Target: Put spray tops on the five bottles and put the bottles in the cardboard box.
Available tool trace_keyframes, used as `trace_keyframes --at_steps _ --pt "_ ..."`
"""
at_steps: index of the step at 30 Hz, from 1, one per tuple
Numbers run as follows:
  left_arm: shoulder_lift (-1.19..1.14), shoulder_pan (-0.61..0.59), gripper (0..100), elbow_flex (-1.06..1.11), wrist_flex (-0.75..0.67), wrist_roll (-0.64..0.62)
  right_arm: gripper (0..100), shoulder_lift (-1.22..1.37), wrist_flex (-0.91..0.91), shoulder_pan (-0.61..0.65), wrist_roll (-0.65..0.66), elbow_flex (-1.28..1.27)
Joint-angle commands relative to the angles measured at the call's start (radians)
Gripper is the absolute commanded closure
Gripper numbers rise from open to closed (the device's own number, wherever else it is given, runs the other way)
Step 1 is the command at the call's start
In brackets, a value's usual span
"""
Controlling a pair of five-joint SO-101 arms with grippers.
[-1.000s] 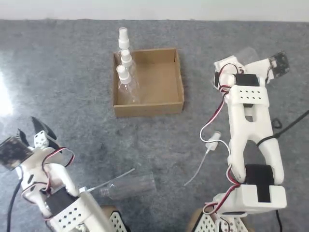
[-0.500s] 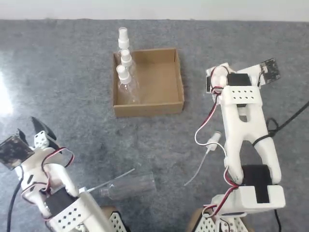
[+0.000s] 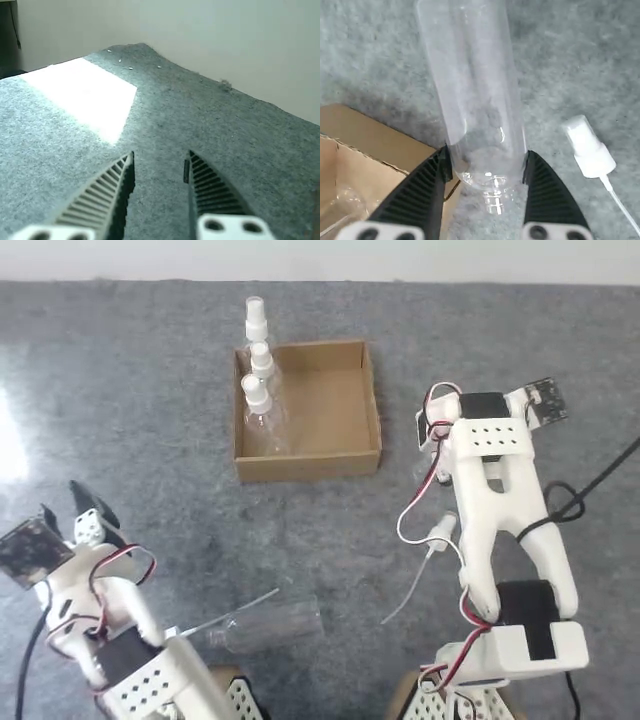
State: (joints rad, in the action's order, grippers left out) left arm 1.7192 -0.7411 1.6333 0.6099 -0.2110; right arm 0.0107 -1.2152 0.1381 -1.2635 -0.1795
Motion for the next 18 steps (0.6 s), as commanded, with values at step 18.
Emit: trace_keyframes --at_steps 18 --pt "0.018 0.017 84 -0.008 -0.028 0.046 89.1 0.143 0.15 0.012 0.141 -0.061"
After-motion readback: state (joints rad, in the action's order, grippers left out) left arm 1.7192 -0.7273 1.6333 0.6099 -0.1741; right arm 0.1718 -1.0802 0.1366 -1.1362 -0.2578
